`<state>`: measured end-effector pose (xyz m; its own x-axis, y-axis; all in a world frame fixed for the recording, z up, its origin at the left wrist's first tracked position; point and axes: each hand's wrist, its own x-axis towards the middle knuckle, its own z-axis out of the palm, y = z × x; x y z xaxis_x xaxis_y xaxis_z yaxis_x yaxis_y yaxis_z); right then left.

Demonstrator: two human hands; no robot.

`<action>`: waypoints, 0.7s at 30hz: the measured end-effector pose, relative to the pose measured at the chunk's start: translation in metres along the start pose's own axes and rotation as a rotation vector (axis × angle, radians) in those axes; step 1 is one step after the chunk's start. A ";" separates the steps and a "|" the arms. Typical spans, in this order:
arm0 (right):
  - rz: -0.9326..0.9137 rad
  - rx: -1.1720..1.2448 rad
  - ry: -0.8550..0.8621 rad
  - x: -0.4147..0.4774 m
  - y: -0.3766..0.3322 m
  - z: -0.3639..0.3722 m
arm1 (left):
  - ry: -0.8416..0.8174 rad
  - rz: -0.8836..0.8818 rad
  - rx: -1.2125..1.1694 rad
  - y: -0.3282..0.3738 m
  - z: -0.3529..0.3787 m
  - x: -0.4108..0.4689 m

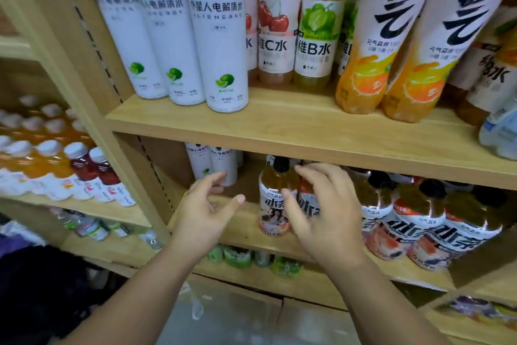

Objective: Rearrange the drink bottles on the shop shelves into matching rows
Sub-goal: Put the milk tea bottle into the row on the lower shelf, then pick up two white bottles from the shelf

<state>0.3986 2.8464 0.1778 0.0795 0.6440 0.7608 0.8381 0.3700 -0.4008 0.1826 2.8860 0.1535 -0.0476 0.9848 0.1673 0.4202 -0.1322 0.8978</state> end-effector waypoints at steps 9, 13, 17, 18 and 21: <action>0.042 0.432 -0.066 0.099 -0.082 -0.015 | 0.389 0.192 -0.038 0.082 -0.092 -0.010; 0.243 0.421 -0.215 0.136 -0.089 0.005 | 0.366 0.210 -0.014 0.099 -0.114 0.021; 0.331 0.456 -0.220 0.158 -0.095 0.029 | 0.337 0.227 0.012 0.113 -0.116 0.059; 0.346 0.494 -0.205 0.162 -0.097 0.034 | 0.334 0.239 0.016 0.115 -0.115 0.067; 0.374 0.550 -0.160 0.168 -0.102 0.045 | 0.322 0.285 -0.027 0.116 -0.112 0.083</action>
<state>0.3029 2.9467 0.3233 0.1942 0.8703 0.4527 0.3701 0.3623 -0.8554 0.1261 2.9398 0.3173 -0.2155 0.8234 0.5249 0.4340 -0.4008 0.8068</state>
